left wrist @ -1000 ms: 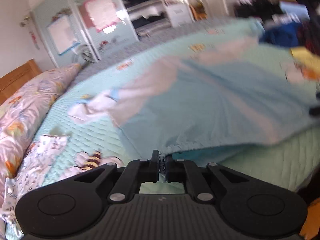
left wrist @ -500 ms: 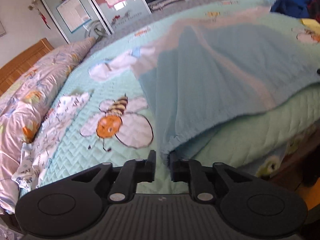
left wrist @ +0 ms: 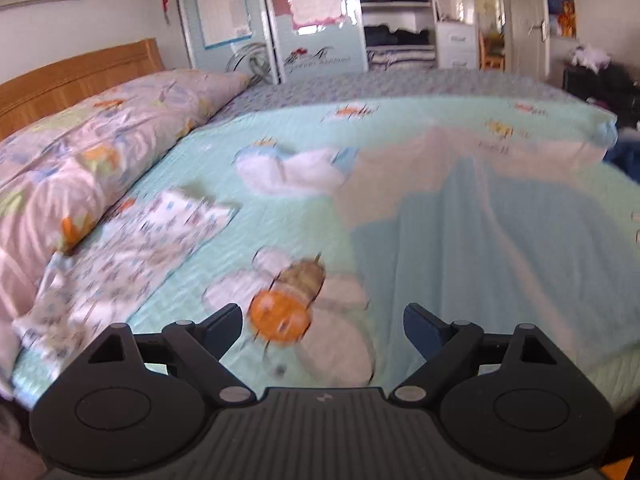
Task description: Fold clothes
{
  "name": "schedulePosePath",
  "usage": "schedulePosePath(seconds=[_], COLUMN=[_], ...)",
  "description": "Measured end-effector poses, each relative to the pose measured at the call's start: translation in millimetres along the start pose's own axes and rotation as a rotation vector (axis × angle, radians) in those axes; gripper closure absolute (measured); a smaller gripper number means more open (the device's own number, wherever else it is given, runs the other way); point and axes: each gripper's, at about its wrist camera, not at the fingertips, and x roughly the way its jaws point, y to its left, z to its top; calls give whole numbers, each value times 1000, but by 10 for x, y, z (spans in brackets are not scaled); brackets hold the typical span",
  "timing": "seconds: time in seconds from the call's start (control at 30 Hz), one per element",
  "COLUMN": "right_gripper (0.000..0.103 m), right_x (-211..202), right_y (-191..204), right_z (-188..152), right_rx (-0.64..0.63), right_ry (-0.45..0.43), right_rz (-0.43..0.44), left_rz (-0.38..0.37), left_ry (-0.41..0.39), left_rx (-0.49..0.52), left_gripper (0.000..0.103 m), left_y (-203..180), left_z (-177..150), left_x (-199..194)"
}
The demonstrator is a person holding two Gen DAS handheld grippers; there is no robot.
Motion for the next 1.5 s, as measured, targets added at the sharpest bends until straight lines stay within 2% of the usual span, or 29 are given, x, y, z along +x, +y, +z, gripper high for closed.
schedulePosePath(seconds=[0.07,0.13,0.3,0.4,0.5,0.73,0.83,0.87,0.9,0.93,0.97,1.0,1.07,1.2,1.3,1.37,1.5], right_gripper=[23,23,23,23,23,23,23,23,23,23,23,23,23,23,23,23,23], right_x=[-36,-84,-187,-196,-168,-61,-66,-69,-71,-73,-75,-76,-75,-95,-134,-162,-194], right_y=[-99,-202,-426,-521,-523,-533,-528,-525,-521,-518,-515,-512,-500,-463,-484,-510,-571], right_z=[15,32,23,15,38,71,71,69,66,65,65,67,72,70,64,62,40], right_rx=[70,145,263,314,308,303,303,301,298,295,294,294,289,263,268,272,296], right_ry=[-12,-21,-36,-38,-36,-21,-22,-21,-19,-19,-18,-18,-16,-15,-21,-26,-37], right_rz=[38,69,68,62,51,45,42,40,38,36,34,32,25,6,-3,-14,-22], left_rz=[-61,-142,-284,-346,-357,-372,-359,-350,-342,-322,-304,-307,-321,-287,-197,-153,-112], left_ry=[23,64,176,243,264,280,286,290,294,303,317,332,328,289,262,258,251], left_rx=[-56,-156,-444,-624,-719,-684,-675,-667,-659,-638,-611,-594,-570,-519,-484,-497,-538], left_gripper=[13,13,19,19,20,22,31,40,57,65,88,97,98,99,100,100,99], left_y=[-29,6,239,440,551,461,437,427,416,393,368,357,339,303,388,541,841], left_z=[189,327,536,499,435,421,433,440,447,458,475,484,497,571,592,549,442], left_x=[338,688,1492,1889,2067,2243,2294,2310,2327,2336,2343,2358,2349,2241,2135,2075,2009])
